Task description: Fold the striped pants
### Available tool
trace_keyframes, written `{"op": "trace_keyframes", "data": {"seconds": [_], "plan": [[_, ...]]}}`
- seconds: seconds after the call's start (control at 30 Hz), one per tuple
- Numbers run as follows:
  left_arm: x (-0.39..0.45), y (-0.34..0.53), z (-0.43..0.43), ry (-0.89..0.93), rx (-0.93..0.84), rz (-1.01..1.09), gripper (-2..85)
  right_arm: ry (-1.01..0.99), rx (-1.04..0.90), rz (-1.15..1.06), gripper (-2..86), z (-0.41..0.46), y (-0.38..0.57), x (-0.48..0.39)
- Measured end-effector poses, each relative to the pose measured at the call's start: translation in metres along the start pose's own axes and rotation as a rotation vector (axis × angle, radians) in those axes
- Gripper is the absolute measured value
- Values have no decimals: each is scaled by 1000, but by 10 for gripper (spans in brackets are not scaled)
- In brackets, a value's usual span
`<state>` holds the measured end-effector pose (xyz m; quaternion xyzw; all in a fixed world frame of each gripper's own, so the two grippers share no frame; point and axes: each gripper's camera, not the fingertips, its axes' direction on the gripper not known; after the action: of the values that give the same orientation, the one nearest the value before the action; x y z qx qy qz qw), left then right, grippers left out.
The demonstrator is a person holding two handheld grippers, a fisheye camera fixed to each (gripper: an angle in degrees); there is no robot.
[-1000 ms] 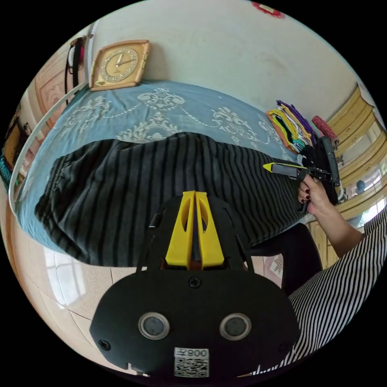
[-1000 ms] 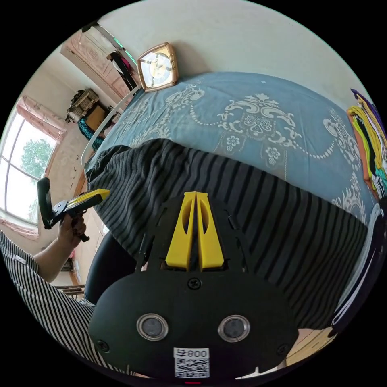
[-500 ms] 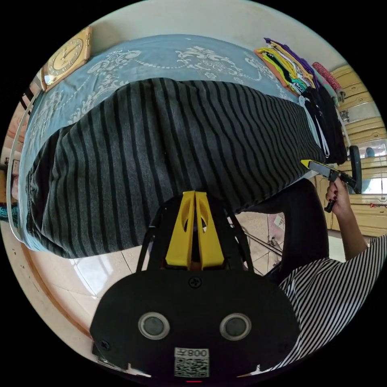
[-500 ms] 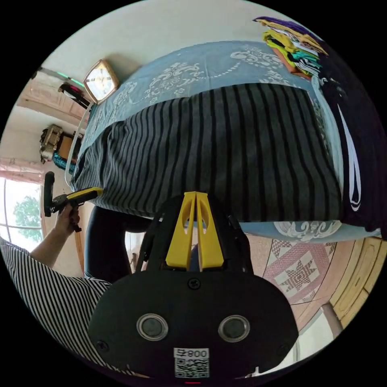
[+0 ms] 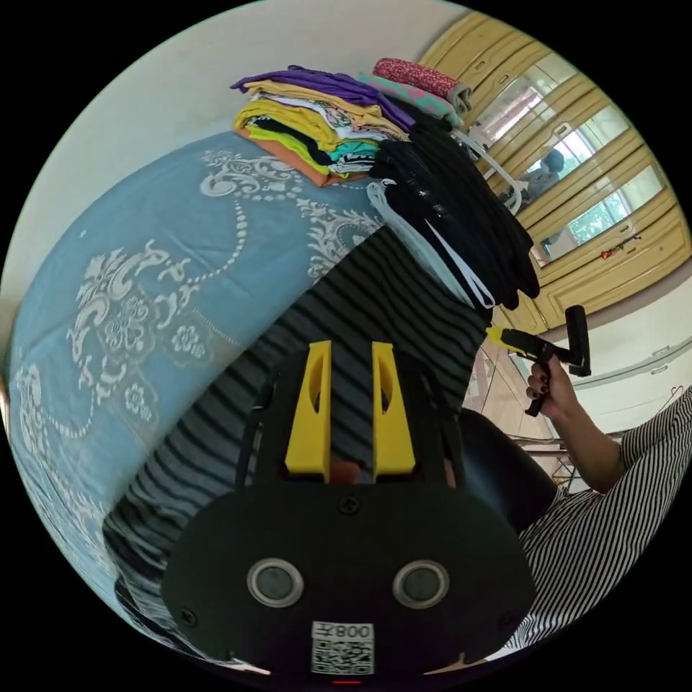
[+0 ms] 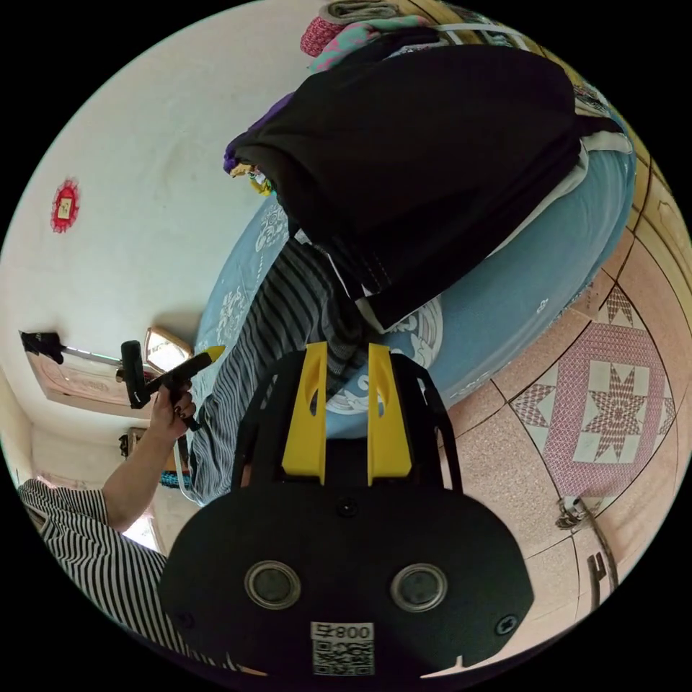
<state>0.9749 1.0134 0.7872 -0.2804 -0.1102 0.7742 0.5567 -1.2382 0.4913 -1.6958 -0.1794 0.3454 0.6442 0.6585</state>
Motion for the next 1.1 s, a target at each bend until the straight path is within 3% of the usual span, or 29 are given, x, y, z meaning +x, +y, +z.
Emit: {"op": "trace_keyframes", "data": {"seconds": [0.2, 0.4, 0.77, 1.1], "plan": [[11, -124, 63, -5, -91, 160, 114, -80, -36, 50, 94, 7, -11, 25], [16, -194, 127, 15, -216, 231, 103, -109, -57, 43, 80, 10, -19, 39], [-8, -214, 143, 188, -244, 167, 43, -222, -93, 42, 47, 5, -25, 69], [-13, -191, 61, 227, -121, 240, 30, -286, -36, -69, 40, -35, -13, 45]]}}
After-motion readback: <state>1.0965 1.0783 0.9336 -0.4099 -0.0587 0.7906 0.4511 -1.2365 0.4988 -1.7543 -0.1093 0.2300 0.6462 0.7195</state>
